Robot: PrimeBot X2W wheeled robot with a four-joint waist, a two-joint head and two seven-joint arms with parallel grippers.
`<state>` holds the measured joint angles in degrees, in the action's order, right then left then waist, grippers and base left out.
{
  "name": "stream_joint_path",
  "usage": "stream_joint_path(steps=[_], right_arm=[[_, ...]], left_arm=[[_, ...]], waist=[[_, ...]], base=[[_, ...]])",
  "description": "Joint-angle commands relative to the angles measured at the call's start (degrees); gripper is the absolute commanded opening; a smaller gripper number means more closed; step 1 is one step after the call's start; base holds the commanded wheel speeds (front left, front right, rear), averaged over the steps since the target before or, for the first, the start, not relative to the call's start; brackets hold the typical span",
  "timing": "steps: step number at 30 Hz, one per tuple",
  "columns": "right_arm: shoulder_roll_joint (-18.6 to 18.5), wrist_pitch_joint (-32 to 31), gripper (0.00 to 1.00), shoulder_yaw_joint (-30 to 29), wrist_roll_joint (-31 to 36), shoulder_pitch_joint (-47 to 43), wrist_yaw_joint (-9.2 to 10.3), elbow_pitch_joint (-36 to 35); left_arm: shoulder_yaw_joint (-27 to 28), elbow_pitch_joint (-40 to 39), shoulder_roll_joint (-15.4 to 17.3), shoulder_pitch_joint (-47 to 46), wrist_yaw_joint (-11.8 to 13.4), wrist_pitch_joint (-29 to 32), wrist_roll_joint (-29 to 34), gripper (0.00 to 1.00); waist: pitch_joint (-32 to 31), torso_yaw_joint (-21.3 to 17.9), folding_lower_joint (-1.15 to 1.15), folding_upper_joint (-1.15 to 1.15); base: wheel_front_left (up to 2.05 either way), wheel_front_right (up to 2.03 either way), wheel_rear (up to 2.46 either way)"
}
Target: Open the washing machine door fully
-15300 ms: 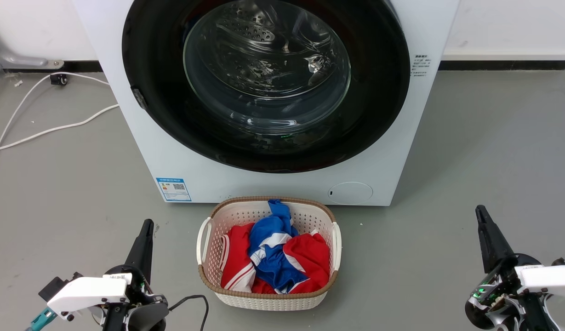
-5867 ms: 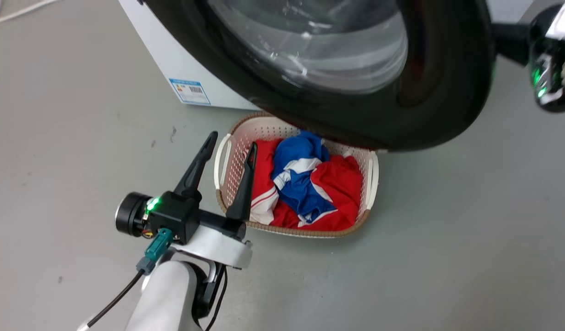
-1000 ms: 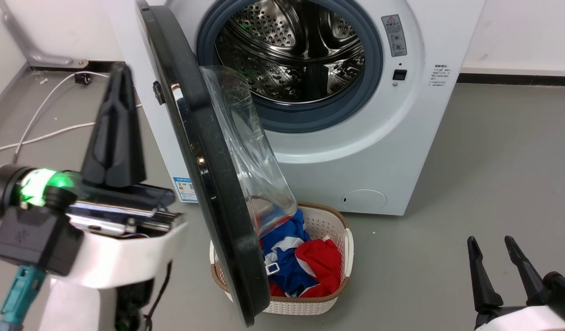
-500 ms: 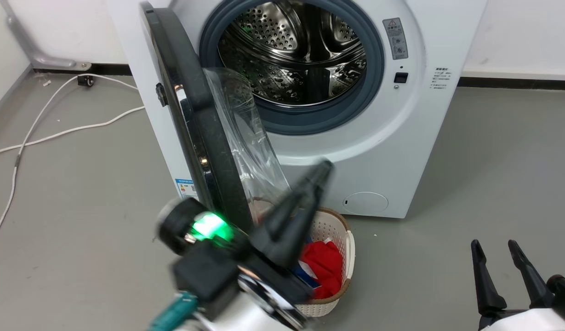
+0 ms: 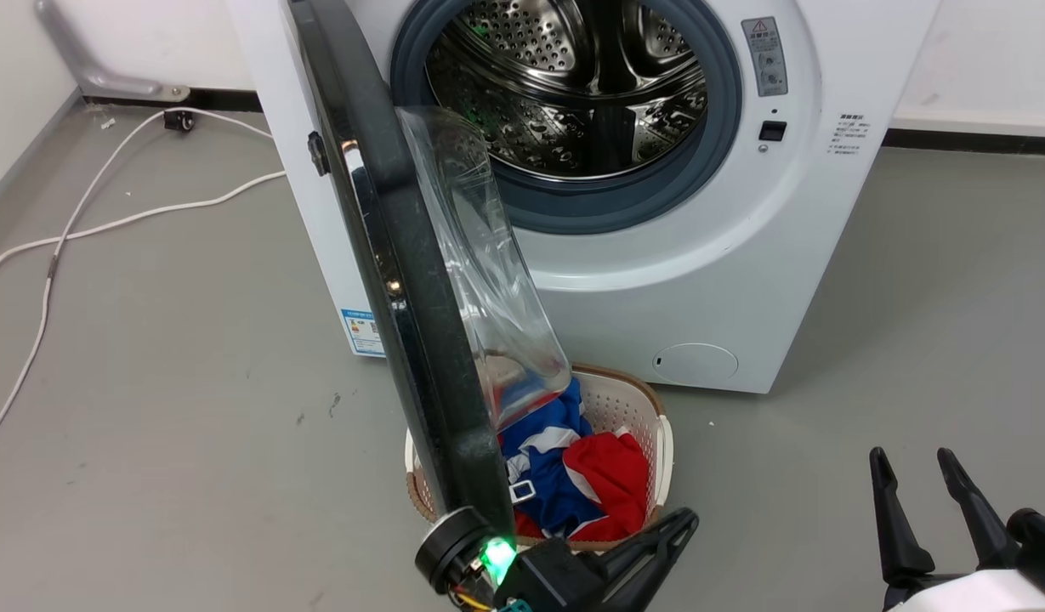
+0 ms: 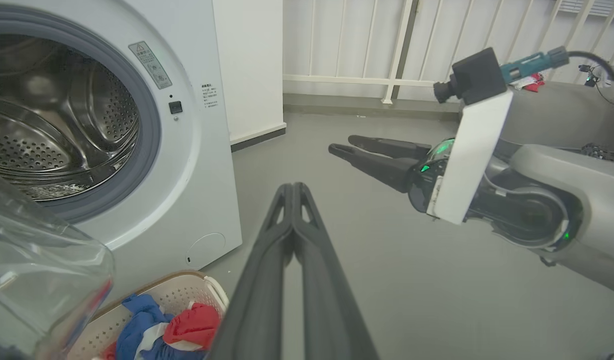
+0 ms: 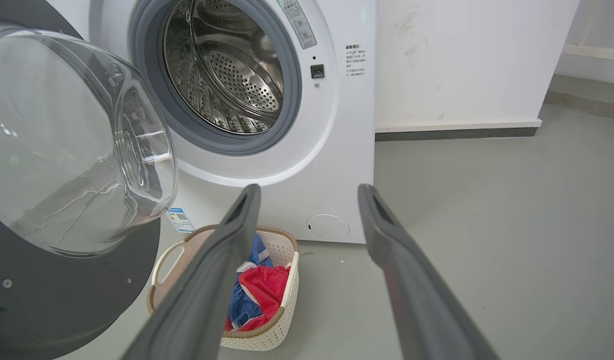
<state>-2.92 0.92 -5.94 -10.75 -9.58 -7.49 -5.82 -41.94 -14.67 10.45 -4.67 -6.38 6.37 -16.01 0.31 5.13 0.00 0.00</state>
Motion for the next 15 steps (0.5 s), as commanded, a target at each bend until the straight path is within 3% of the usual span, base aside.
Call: stream_joint_path(steps=[1, 15], right_arm=[[0.1, 0.2, 1.00, 0.0, -0.2, 0.6, -0.01, 0.1], [0.1, 0.6, 1.00, -0.4, -1.1, 1.7, -0.01, 1.6]], left_arm=[[0.1, 0.7, 0.2, 0.9, 0.4, -0.5, 0.2, 0.00], [6.0, 8.4, 0.2, 2.7, 7.2, -5.6, 0.1, 0.00]], waist=[[0.4, 0.1, 0.00, 0.00], [2.0, 1.9, 0.00, 0.00]], base=[[0.00, 0.00, 0.00], [0.00, 0.00, 0.00]])
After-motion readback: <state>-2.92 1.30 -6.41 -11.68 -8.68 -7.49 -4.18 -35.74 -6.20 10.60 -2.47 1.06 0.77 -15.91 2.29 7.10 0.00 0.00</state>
